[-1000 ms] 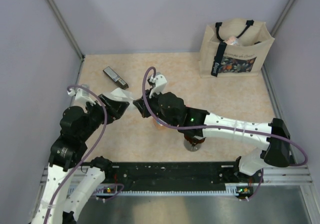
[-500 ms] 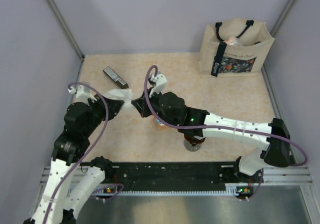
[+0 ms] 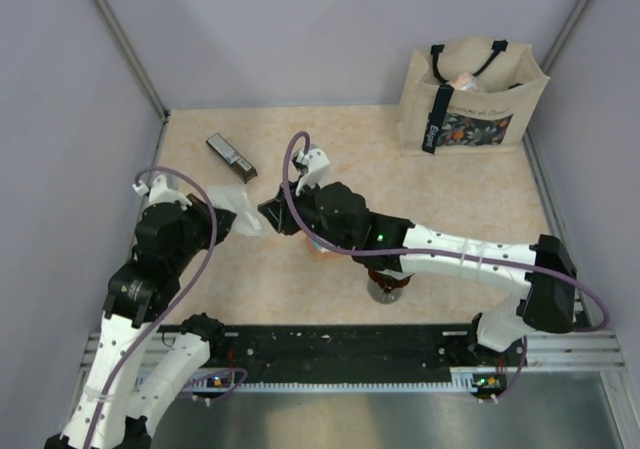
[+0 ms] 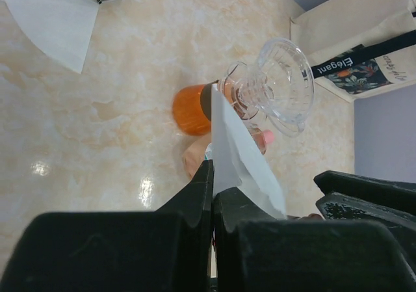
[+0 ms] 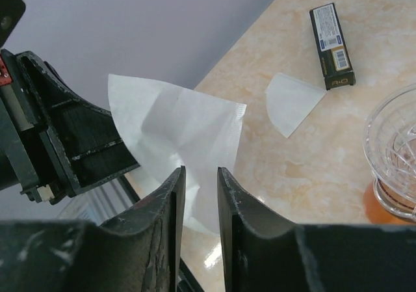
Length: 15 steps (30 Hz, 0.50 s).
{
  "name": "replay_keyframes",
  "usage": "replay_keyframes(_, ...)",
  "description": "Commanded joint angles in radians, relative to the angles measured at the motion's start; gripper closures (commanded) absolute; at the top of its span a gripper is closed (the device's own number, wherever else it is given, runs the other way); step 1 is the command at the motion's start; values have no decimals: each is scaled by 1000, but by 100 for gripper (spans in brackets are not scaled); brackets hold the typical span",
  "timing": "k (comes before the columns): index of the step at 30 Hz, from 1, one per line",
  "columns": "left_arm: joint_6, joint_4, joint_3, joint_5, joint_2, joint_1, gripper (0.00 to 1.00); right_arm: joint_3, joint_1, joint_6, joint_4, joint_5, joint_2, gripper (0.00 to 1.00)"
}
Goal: Place the coffee filter in the dripper
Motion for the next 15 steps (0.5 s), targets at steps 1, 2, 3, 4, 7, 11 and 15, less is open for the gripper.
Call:
replay_keyframes(1, 5, -27, 62, -11, 28, 2, 100, 44, -9, -61, 43, -46, 39, 69)
replay_keyframes(2, 2, -34, 68, -10, 37, 1, 100, 48, -7, -73, 47, -64, 50, 63)
replay_keyframes(3, -1, -47, 77, -11, 48, 1, 100, 56, -7, -91, 54, -84, 58, 57)
replay_keyframes(4, -3, -69, 86, -14, 60, 2, 100, 64, -6, -111, 58, -105, 67, 51)
replay_keyframes(7, -21, -117, 114, -37, 94, 1, 100, 82, 5, -162, 55, -115, 89, 42)
replay_keyframes(11, -36, -171, 145, -59, 145, 1, 100, 84, 20, -223, 57, -95, 101, 37)
replay_keyframes(15, -46, -212, 162, -73, 189, 1, 100, 75, 23, -254, 48, -61, 101, 35)
